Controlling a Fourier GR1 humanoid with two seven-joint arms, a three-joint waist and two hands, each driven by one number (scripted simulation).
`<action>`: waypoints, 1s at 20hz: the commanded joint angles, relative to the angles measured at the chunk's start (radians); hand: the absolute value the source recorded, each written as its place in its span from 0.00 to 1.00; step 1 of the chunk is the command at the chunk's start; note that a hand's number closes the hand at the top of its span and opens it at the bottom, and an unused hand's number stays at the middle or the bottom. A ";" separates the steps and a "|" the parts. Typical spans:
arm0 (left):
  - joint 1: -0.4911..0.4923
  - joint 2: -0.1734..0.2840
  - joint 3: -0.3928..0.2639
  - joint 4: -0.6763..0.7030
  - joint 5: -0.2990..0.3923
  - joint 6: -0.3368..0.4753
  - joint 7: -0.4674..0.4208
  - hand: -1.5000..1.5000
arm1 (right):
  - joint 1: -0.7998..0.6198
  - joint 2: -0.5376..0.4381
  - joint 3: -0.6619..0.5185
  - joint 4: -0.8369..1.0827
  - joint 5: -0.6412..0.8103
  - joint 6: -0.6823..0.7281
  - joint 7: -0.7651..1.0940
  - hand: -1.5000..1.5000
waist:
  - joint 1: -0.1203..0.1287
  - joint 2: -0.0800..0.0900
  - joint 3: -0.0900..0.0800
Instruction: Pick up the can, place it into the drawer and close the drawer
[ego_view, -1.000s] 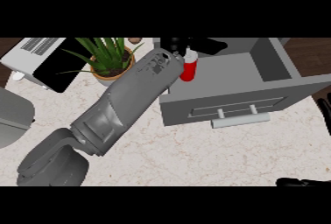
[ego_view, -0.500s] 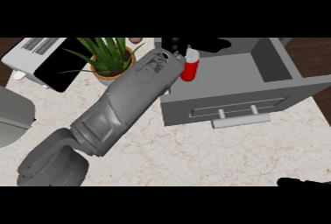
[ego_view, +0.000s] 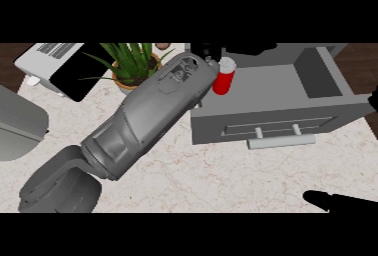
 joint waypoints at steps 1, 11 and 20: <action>-0.002 0.000 -0.009 0.000 0.006 0.010 -0.020 0.00 | -0.014 -0.049 0.050 0.041 0.171 -0.013 -0.036 0.00 | 0.028 -0.004 0.000; -0.038 0.000 0.018 -0.021 -0.012 0.023 0.037 0.00 | -0.109 -0.041 0.236 0.306 0.573 -0.139 -0.033 0.00 | 0.090 -0.019 -0.001; 0.046 0.145 0.006 -0.167 -0.069 -0.032 0.147 0.00 | -0.195 0.027 0.192 0.670 0.666 -0.400 -0.131 0.00 | 0.112 -0.026 0.000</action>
